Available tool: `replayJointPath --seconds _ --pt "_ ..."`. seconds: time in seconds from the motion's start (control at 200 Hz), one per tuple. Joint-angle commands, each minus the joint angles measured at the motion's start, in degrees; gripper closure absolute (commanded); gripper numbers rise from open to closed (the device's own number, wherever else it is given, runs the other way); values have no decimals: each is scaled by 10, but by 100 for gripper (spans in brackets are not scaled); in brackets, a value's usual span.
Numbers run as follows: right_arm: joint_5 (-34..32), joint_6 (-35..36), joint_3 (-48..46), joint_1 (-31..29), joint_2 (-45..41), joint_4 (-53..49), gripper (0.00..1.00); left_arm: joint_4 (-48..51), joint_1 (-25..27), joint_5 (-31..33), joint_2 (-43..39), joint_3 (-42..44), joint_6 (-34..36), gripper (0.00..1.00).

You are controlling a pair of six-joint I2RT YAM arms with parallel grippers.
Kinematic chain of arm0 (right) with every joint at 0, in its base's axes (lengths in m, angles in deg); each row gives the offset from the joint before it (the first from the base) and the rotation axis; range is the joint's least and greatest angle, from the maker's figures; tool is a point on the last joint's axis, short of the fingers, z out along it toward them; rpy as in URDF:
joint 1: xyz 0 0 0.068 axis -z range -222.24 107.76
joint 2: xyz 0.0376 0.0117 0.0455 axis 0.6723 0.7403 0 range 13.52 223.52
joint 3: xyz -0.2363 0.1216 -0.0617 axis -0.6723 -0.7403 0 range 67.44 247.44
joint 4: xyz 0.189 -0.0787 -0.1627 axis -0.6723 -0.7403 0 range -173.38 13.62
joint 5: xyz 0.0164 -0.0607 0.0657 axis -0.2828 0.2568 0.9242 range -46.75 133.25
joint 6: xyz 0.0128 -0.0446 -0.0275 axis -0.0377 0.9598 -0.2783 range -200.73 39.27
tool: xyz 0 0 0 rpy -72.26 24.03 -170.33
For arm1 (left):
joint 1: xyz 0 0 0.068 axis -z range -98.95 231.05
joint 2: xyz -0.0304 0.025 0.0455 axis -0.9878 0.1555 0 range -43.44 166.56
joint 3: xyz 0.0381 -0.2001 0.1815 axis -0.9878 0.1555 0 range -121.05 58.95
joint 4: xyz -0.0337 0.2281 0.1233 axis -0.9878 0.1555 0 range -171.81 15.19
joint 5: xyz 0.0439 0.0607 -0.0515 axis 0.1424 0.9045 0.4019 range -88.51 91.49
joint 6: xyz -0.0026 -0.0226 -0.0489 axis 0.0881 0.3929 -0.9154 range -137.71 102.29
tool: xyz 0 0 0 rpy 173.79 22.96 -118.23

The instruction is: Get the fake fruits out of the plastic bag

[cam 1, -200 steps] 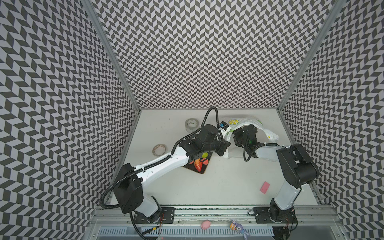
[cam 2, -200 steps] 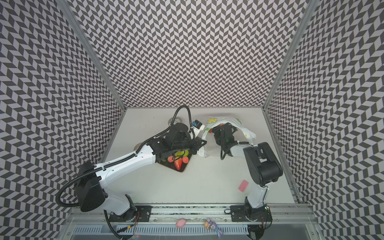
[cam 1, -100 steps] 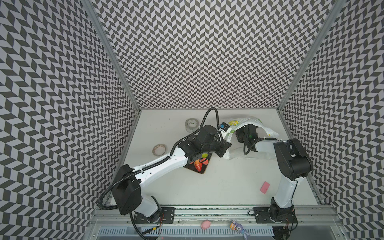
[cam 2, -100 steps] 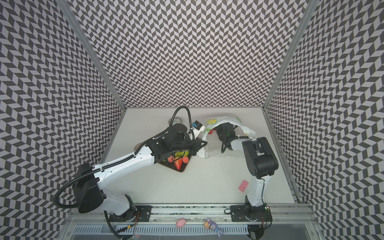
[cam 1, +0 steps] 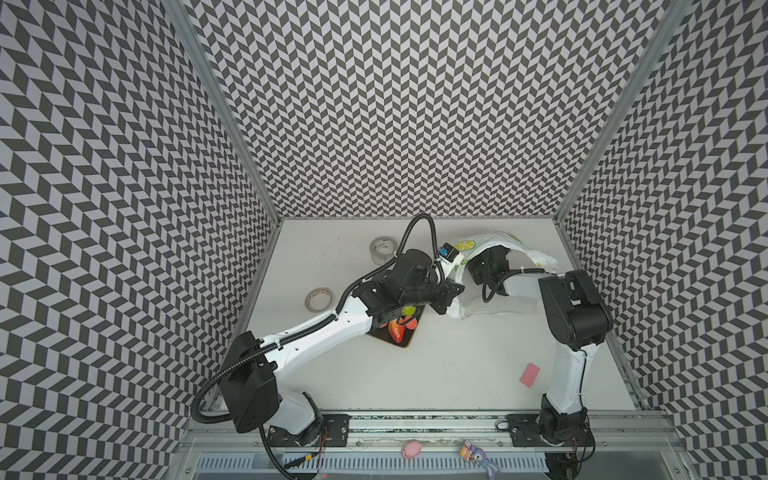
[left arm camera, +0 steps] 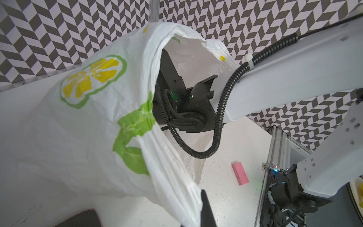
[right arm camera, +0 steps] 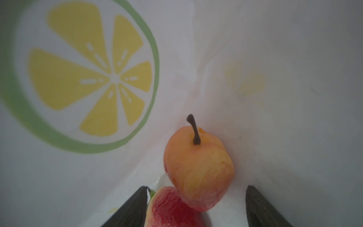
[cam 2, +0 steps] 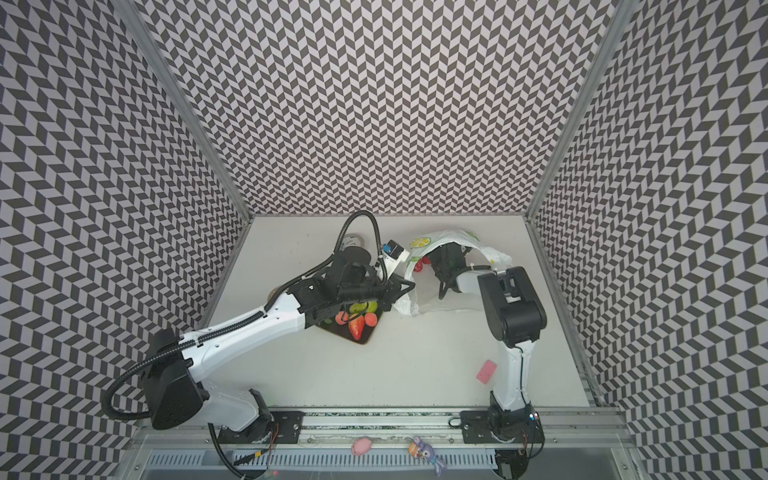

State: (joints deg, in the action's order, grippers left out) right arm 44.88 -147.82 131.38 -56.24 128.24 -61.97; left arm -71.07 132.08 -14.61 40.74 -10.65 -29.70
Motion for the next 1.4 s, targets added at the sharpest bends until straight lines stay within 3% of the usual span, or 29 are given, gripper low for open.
replayJointPath --seconds 0.0,0.596,0.806,1.397 --pt "-21 8 29 3 23 -29 21 -13 6 -9 -18 1 10 100" --pt "-37 -6 110 1 92 -155 30 -12 8 -4 -36 8 11 100" --pt "-32 15 123 0 98 -182 38 -11 8 3 -36 8 13 100" --pt "-35 92 25 4 -47 -136 62 -18 8 29 -44 50 29 100"
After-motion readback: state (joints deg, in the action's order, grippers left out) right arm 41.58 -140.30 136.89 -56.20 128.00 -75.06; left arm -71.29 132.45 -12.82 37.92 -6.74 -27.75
